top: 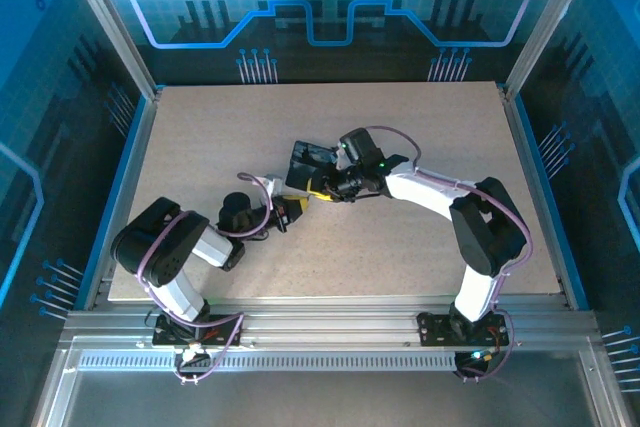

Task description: Unlock the padlock with the key

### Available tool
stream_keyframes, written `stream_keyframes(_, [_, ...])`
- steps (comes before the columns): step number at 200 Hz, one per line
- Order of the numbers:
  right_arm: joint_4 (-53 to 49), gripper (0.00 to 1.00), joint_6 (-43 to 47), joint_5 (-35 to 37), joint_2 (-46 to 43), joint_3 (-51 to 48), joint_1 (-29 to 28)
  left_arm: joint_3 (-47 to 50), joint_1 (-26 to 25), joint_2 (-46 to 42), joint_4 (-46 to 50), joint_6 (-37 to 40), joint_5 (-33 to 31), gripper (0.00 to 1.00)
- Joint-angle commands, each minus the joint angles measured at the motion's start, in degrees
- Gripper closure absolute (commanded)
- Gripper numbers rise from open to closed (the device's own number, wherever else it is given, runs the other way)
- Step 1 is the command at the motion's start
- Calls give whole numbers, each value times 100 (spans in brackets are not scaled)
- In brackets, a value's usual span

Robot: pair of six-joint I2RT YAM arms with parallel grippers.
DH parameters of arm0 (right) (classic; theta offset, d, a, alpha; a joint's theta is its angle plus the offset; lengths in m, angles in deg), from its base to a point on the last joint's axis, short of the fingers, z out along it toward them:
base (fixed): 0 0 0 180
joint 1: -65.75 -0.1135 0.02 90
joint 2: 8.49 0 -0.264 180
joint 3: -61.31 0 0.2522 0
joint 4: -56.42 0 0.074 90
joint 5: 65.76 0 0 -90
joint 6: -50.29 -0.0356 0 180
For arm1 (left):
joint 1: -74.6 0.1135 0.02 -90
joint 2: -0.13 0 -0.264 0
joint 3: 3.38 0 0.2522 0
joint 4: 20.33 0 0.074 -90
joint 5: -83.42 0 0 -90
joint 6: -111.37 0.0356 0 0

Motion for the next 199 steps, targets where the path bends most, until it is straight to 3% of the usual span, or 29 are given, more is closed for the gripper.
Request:
stream_keyframes(1, [272, 100, -83, -847, 13, -201, -135, -349, -120, -279, -688, -162, 235, 100])
stream_keyframes(37, [327, 100, -94, -931, -76, -281, -61, -215, -75, -630, -688, -205, 195, 100])
stream_keyframes(86, [713, 100, -401, -1311, -251, -470, 34, -285, -212, -458, -687, -152, 80, 100])
stream_keyframes(153, [-226, 100, 275, -101, -534, -310, -43, -306, -610, -474, -688, -389, -379, 100])
stream_keyframes(199, [-406, 100, 517, -123, -408, -244, -101, -157, -484, -820, -679, -498, -365, 100])
